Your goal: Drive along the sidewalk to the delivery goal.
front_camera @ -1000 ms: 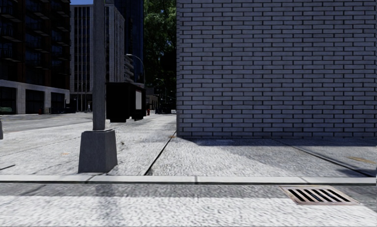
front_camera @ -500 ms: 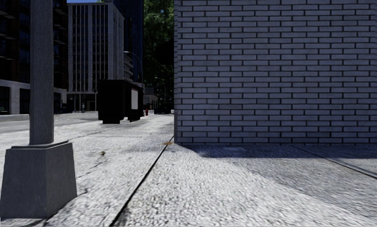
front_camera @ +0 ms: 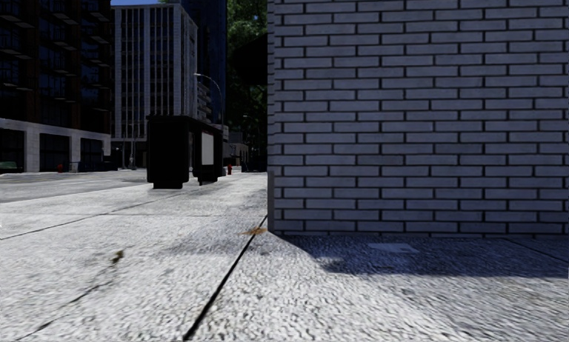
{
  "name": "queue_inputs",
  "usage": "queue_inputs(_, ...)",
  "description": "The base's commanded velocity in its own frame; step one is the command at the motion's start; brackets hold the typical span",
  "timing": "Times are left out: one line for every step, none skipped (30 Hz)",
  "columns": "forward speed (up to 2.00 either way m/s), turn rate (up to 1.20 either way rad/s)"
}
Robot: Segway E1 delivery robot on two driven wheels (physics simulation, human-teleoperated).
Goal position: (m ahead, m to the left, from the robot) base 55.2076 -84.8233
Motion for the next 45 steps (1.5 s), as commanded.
queue_inputs(1.94, 0.47)
queue_inputs(1.94, 0.5)
queue_inputs(1.94, 0.54)
queue_inputs(1.94, 0.62)
queue_inputs(1.94, 0.62)
queue_inputs(1.94, 0.71)
queue_inputs(1.94, 0.74)
queue_inputs(1.94, 0.74)
queue_inputs(1.94, 0.74)
queue_inputs(1.94, 0.74)
queue_inputs(1.94, 0.74)
queue_inputs(1.94, 0.74)
queue_inputs(1.94, 0.74)
queue_inputs(1.94, 0.74)
queue_inputs(1.94, 0.74)
queue_inputs(1.94, 0.75)
queue_inputs(1.94, 0.75)
queue_inputs(1.94, 0.82)
queue_inputs(1.94, 0.94)
queue_inputs(1.94, 1.0)
queue_inputs(1.94, 1.01)
queue_inputs(1.94, 1.02)
queue_inputs(1.94, 1.02)
queue_inputs(1.94, 1.02)
queue_inputs(1.94, 1.02)
queue_inputs(1.94, 1.02)
queue_inputs(1.94, 1.02)
queue_inputs(1.94, 1.02)
queue_inputs(1.94, 1.02)
queue_inputs(1.94, 1.02)
queue_inputs(1.94, 0.89)
queue_inputs(1.94, 0.21)
queue_inputs(1.94, 0.07)
queue_inputs(1.94, 0.0)
queue_inputs(1.93, 0.0)
queue_inputs(1.9, 0.0)
queue_inputs(1.9, 0.0)
queue_inputs(1.86, 0.0)
queue_inputs(1.84, 0.0)
queue_inputs(1.8, -0.35)
queue_inputs(1.78, -0.81)
queue_inputs(1.76, -1.2)
queue_inputs(1.75, -1.2)
queue_inputs(1.73, -1.2)
queue_inputs(1.73, -1.2)
